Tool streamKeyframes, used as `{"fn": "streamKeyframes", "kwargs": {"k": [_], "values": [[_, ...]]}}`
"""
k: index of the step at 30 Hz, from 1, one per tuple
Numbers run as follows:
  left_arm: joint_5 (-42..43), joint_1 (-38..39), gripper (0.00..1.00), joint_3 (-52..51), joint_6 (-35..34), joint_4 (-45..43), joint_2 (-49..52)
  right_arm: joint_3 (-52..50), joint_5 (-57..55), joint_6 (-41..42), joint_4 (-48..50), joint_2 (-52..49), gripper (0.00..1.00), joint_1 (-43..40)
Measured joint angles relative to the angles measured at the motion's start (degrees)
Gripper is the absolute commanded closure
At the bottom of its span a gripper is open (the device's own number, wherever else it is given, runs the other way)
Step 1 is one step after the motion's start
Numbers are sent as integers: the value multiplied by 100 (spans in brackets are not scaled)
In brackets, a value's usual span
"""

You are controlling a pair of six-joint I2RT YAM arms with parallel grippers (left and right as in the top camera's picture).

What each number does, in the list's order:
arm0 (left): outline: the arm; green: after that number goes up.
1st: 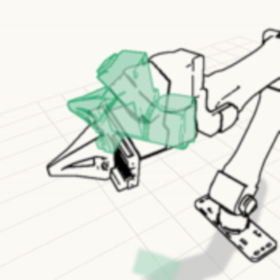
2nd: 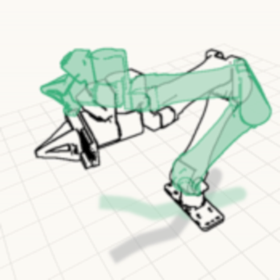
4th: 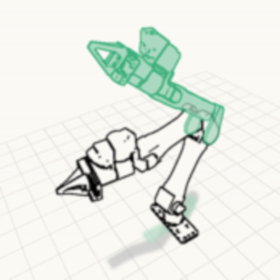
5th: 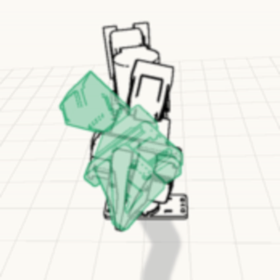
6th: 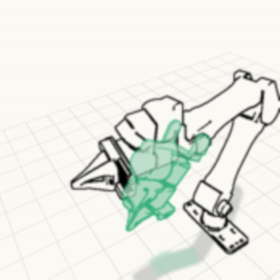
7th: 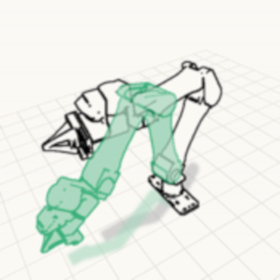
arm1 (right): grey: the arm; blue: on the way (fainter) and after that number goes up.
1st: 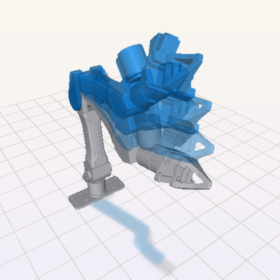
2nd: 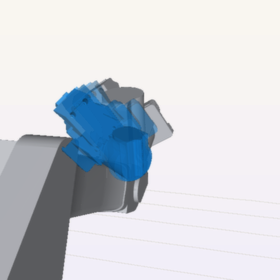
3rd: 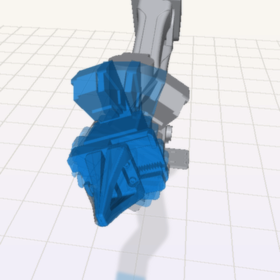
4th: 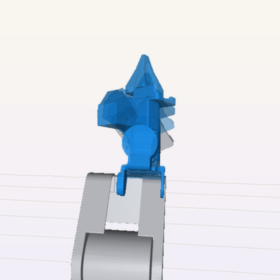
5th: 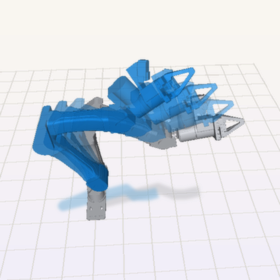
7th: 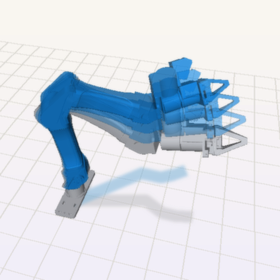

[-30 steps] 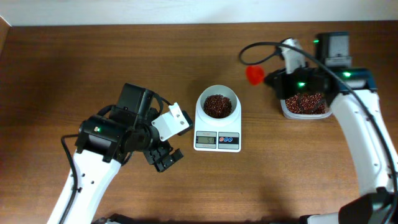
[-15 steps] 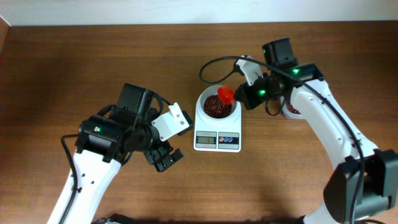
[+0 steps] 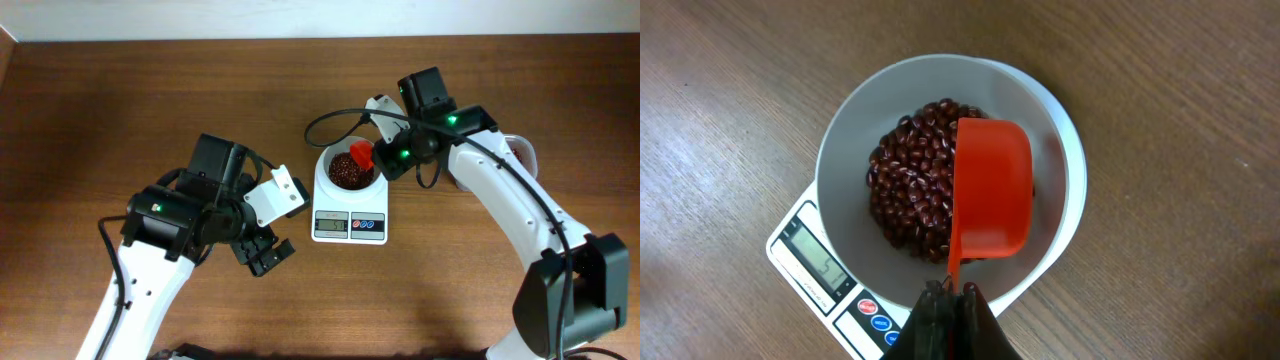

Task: Scoop and weigh 50g on scale
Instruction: 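Carry the filled scoop with the right gripper over the scale bowl, then tip the scoop to pour beans into the white bowl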

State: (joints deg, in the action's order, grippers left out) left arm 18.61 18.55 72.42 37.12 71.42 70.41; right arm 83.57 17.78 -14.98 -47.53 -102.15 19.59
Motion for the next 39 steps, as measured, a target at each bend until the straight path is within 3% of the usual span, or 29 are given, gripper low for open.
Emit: {"fn": "streamKeyframes", "kwargs": {"k": [22,39], "values": [[2,0,1,0,0,-2,0,0,160,0,7,-205,96,424],[0,0,1,0,0,-2,0,365,258,431,-391,-79,96,46]]}}
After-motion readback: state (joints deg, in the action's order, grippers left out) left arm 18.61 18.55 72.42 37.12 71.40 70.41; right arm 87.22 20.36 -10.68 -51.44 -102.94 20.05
